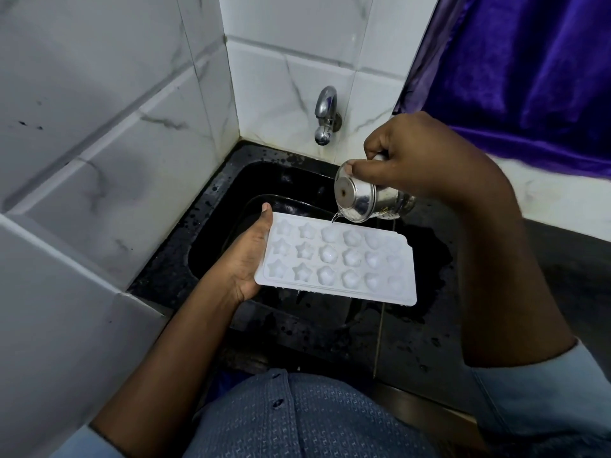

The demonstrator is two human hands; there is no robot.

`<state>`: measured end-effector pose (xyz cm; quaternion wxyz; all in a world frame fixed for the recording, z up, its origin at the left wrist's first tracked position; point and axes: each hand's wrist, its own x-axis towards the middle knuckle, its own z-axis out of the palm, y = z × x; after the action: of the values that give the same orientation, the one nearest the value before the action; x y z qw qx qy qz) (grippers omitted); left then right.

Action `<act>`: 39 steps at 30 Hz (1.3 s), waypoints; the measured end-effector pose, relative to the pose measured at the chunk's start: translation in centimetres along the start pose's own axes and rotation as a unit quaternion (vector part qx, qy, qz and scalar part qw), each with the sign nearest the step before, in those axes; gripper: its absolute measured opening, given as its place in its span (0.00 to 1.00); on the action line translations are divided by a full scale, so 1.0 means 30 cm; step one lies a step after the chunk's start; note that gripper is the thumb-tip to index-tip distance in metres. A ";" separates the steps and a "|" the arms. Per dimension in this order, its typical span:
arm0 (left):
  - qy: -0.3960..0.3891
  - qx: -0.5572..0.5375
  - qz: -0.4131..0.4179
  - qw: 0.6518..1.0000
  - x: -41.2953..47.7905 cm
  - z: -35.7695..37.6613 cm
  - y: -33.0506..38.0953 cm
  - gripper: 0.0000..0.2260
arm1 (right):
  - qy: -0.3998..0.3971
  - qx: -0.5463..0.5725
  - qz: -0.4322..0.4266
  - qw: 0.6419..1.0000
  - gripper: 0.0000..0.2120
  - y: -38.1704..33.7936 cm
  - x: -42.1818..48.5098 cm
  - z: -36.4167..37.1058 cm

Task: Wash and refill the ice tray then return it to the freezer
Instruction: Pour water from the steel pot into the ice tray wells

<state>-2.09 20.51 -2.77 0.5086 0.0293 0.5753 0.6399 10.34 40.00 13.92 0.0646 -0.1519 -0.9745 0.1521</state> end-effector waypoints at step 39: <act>0.011 -0.015 -0.004 1.000 -0.004 -0.003 -0.012 0.35 | -0.012 -0.040 -0.063 0.997 0.22 -0.075 0.072 0.022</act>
<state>-1.88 20.31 -3.00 0.5052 0.0120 0.5711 0.6469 7.56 38.45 14.18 0.0562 -0.0912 -0.9881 0.1103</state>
